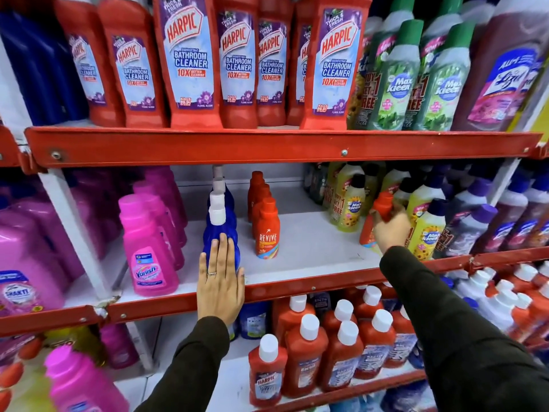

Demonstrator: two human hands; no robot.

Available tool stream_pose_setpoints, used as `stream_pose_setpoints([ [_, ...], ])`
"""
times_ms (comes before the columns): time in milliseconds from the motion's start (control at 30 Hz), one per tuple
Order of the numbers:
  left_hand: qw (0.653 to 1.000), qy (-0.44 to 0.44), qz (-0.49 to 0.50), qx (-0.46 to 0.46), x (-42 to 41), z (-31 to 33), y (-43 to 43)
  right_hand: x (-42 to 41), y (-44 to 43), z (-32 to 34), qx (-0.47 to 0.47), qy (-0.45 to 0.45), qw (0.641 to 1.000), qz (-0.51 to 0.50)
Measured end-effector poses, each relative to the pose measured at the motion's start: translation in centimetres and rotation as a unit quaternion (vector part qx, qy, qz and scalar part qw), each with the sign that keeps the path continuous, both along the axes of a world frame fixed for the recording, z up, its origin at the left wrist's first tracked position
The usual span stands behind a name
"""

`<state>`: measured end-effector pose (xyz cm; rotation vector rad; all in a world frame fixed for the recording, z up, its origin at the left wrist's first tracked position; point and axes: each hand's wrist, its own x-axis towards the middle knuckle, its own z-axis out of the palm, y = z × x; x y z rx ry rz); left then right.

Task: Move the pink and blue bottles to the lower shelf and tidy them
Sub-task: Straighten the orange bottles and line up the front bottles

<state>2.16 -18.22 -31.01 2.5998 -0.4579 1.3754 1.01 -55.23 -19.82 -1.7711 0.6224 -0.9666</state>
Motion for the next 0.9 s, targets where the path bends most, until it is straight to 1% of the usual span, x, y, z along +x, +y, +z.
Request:
stream_pose_setpoints([
  [200, 1.000, 0.002, 0.003, 0.002, -0.2, 0.2, 0.0, -1.7, 6.1, 1.8, -0.024, -0.074, 0.996, 0.037],
  [400, 1.000, 0.013, 0.005, 0.003, -0.4, 0.3, 0.0, -3.2, 12.5, 2.2, -0.068, -0.103, 0.988, 0.090],
  [533, 1.000, 0.018, 0.007, 0.004, -0.6, 0.5, 0.0, -3.6, 16.1, 1.3, -0.097, -0.101, 0.982, 0.130],
  [667, 1.000, 0.021, 0.003, -0.001, -0.7, 0.6, 0.1, -3.6, 18.5, 0.2, -0.094, -0.089, 0.978, 0.164],
  [900, 1.000, 0.027, -0.002, -0.005, -0.9, 0.8, 0.1, -3.0, 20.8, -1.4, -0.099, -0.047, 0.979, 0.173],
])
